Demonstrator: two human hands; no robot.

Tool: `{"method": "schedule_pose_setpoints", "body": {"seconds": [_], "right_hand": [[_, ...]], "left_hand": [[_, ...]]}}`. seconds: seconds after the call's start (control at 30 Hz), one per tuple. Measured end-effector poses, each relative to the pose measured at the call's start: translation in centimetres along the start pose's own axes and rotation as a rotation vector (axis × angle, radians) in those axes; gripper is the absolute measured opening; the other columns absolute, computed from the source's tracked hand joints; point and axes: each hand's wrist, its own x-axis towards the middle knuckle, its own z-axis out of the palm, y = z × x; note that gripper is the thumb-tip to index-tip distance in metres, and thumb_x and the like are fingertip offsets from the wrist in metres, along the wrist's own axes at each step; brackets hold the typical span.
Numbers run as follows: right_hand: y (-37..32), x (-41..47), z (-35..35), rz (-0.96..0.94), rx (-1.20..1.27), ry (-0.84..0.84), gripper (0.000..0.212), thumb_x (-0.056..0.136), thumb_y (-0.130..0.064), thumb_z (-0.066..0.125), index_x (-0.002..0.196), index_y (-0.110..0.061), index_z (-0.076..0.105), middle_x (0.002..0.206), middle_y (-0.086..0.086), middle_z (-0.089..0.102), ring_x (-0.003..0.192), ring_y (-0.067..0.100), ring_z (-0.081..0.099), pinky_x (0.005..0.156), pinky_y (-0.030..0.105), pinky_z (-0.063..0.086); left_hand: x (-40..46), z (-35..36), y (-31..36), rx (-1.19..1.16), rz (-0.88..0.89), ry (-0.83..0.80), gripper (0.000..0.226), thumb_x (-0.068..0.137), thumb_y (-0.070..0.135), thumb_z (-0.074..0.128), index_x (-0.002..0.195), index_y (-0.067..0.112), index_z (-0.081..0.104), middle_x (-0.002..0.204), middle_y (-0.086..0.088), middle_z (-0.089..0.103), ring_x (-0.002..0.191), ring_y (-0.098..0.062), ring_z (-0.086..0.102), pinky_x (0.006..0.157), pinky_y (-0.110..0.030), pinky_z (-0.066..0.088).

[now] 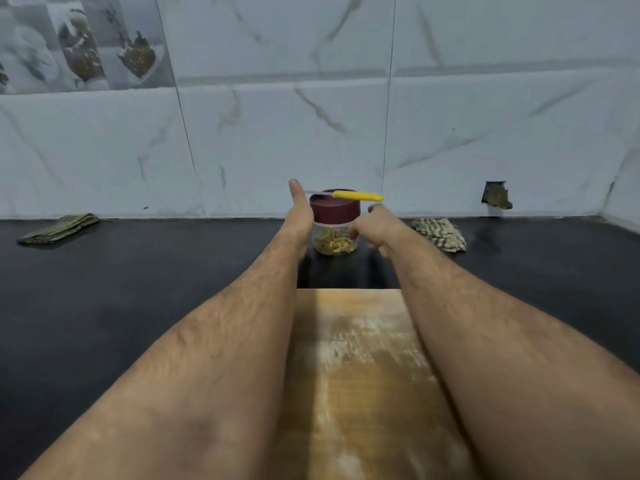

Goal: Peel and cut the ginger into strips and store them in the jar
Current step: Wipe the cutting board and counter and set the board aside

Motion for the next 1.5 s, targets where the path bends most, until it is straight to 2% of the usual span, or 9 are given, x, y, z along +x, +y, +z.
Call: {"method": "schedule_pose_setpoints", "body": {"seconds": [0.1,0.3,0.43,0.53,0.63,0.87,0.97,1.2,1.5], "right_hand": [[0.3,1.3,0.9,0.031,-0.021,-0.013,0.069,0.084,0.001,0.057,0.147,-0.005,0.030,0.123,0.011,0.047,0.103,0.022,0.045,0.078,0.033,0.044],[1.0,1.7,1.9,-0.012,0.066,0.049,0.050,0.078,0.001,0.058,0.127,-0.008,0.050,0.115,0.013,0.060,0.099,0.026,0.057,0.077,0.036,0.055],[0.6,-0.9,0.8,-0.020,0.080,0.045,0.050,0.073,0.003,0.059,0.121,-0.009,0.052,0.110,0.013,0.062,0.099,0.028,0.061,0.084,0.043,0.058],[0.2,-2.6,-0.1,-0.028,0.078,0.016,0.049,0.075,0.006,0.057,0.121,-0.008,0.052,0.108,0.013,0.062,0.098,0.027,0.061,0.085,0.045,0.058],[-0.5,-6.6,-1.4,-0.044,0.072,0.002,0.043,0.077,0.008,0.055,0.117,-0.007,0.053,0.102,0.011,0.063,0.086,0.022,0.059,0.086,0.044,0.056],[0.4,-13.8,-3.1,-0.036,0.053,-0.016,0.041,0.073,0.005,0.056,0.112,-0.009,0.059,0.101,0.015,0.066,0.082,0.025,0.058,0.079,0.047,0.057],[0.9,-15.6,-3.3,-0.025,0.059,-0.026,0.043,0.073,0.005,0.054,0.113,-0.010,0.057,0.095,0.012,0.062,0.079,0.024,0.056,0.067,0.038,0.050],[1.6,-17.4,-3.2,-0.029,0.064,-0.023,0.038,0.078,0.006,0.054,0.114,-0.008,0.053,0.087,0.012,0.057,0.077,0.027,0.053,0.064,0.038,0.046],[1.9,-17.4,-3.1,-0.089,0.040,-0.009,0.034,0.083,0.004,0.054,0.114,-0.011,0.050,0.082,0.003,0.055,0.063,0.015,0.049,0.051,0.027,0.040]], "left_hand": [[1.6,1.1,-0.3,0.022,0.029,0.000,0.082,0.095,0.068,0.003,0.142,0.016,0.046,0.143,-0.010,0.049,0.136,-0.027,0.041,0.117,-0.045,0.030],[1.3,1.3,0.2,0.027,0.068,-0.011,0.074,0.094,0.070,0.002,0.092,0.021,0.058,0.115,-0.004,0.057,0.123,-0.028,0.054,0.112,-0.045,0.038],[-1.2,0.7,0.3,0.008,0.042,-0.050,0.079,0.093,0.071,0.002,0.114,0.019,0.058,0.114,-0.009,0.066,0.111,-0.026,0.062,0.102,-0.042,0.049],[-2.8,0.6,0.5,-0.006,0.035,-0.041,0.076,0.093,0.071,0.003,0.105,0.019,0.057,0.087,-0.005,0.069,0.081,-0.018,0.066,0.076,-0.030,0.057],[-6.5,0.1,0.8,-0.017,0.038,-0.066,0.084,0.091,0.074,0.003,0.110,0.017,0.062,0.089,-0.005,0.070,0.079,-0.016,0.067,0.068,-0.028,0.057],[-13.4,-0.9,0.2,-0.042,-0.013,-0.072,0.093,0.085,0.082,0.007,0.128,0.015,0.056,0.125,-0.007,0.061,0.115,-0.025,0.058,0.098,-0.045,0.051],[-15.4,-1.0,-0.1,-0.048,-0.007,-0.040,0.080,0.088,0.079,0.008,0.116,0.019,0.053,0.119,-0.003,0.059,0.110,-0.022,0.057,0.098,-0.044,0.051],[-17.2,-0.8,-1.2,-0.045,0.013,-0.036,0.094,0.088,0.079,0.008,0.138,0.014,0.053,0.135,-0.007,0.059,0.127,-0.025,0.051,0.111,-0.045,0.039],[-16.3,-0.6,-2.5,-0.062,0.039,0.018,0.088,0.090,0.077,0.013,0.132,0.014,0.058,0.126,-0.005,0.064,0.117,-0.022,0.057,0.106,-0.042,0.045]]}}
